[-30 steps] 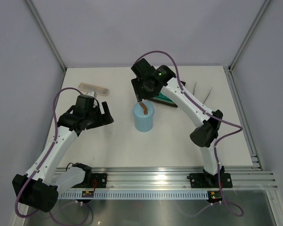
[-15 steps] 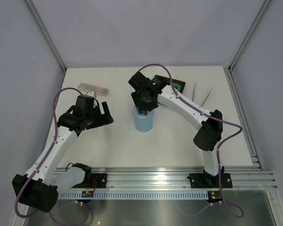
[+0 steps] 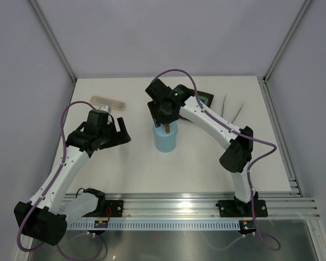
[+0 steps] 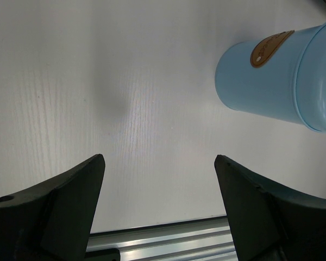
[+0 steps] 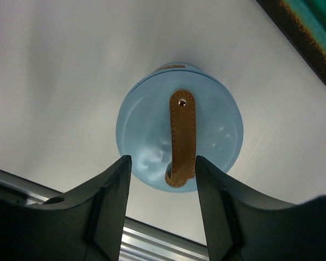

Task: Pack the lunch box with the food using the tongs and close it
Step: Close the box lid on the packing box, then reset both arms

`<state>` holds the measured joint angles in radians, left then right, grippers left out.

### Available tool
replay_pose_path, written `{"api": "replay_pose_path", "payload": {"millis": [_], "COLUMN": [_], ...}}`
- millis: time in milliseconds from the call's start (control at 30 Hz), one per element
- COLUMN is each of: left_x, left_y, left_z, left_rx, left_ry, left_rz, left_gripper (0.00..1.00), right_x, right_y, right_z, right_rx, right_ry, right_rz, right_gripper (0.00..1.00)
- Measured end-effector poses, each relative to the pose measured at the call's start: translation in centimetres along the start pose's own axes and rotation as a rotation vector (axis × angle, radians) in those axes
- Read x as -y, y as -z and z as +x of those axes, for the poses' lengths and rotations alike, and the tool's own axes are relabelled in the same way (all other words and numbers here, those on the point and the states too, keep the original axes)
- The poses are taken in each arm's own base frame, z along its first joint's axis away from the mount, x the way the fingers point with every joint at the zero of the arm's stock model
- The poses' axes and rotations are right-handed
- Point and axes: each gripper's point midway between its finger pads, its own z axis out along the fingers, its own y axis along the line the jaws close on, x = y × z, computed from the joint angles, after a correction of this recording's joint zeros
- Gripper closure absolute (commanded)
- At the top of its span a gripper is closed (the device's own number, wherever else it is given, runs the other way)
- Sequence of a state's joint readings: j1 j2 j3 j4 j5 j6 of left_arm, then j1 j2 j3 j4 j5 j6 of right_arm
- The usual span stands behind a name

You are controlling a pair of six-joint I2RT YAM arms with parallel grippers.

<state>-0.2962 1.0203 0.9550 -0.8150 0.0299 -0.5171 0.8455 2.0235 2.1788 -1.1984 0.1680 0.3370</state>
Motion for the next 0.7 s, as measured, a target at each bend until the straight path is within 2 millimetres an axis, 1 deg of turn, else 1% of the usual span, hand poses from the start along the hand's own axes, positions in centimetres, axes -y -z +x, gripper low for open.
{"api": "replay_pose_path", "payload": {"millis": [100, 133, 167, 300, 333, 400, 433, 467, 500, 567, 600, 633, 700], "left_x": [0.0, 0.0, 0.0, 0.1, 0.0, 0.0, 0.0, 0.0, 0.0, 0.0, 0.0, 0.0, 0.0], "left_y": [0.1, 0.2, 0.3, 0.4, 0.4, 0.4, 0.4, 0.4, 0.4, 0.4, 0.4, 0.4, 0.4], "left_z": [0.0, -0.1, -0.1, -0.1, -0.1, -0.1, -0.1, -0.1, -0.1, -0.1, -0.1, -0.1, -0.1], "left_rx": [0.005, 0.007, 0.009, 0.013, 0.013, 0.013, 0.013, 0.013, 0.013, 0.013, 0.013, 0.013, 0.013], "left_ry": [-0.001, -0.001, 0.000, -0.001, -0.001, -0.001, -0.001, -0.001, -0.001, -0.001, -0.001, -0.001, -0.001], "left_rz": [0.003, 0.004, 0.004, 0.007, 0.007, 0.007, 0.007, 0.007, 0.007, 0.006, 0.007, 0.007, 0.006], "left_gripper": [0.14, 0.14, 0.14, 0.14, 0.14, 0.14, 0.14, 0.14, 0.14, 0.14, 0.14, 0.14, 0.14], "right_x": [0.1, 0.1, -0.1, 0.0, 0.1, 0.3, 0.4, 0.7, 1.0, 1.9, 2.4, 2.9, 4.5], "right_y": [-2.9, -3.5, -3.4, -3.0, -2.7, -1.8, -1.1, -0.3, 0.7, 2.7, 3.6, 4.6, 6.1], "right_z": [1.6, 1.8, 1.2, 1.5, 1.3, 0.5, -0.2, -0.9, -1.5, -2.3, -2.6, -2.7, -2.7], "right_rx": [-0.067, -0.077, -0.057, -0.068, -0.067, -0.042, -0.013, 0.016, 0.048, 0.104, 0.132, 0.152, 0.191], "right_ry": [0.012, 0.012, 0.008, 0.010, 0.010, 0.009, 0.006, 0.002, -0.006, -0.018, -0.028, -0.040, -0.084], "right_rz": [0.026, 0.032, 0.022, 0.029, 0.033, 0.038, 0.045, 0.055, 0.064, 0.089, 0.097, 0.105, 0.121], "right_gripper": [0.43, 0.43, 0.43, 0.41, 0.39, 0.31, 0.28, 0.20, 0.17, 0.12, 0.11, 0.11, 0.05]}}
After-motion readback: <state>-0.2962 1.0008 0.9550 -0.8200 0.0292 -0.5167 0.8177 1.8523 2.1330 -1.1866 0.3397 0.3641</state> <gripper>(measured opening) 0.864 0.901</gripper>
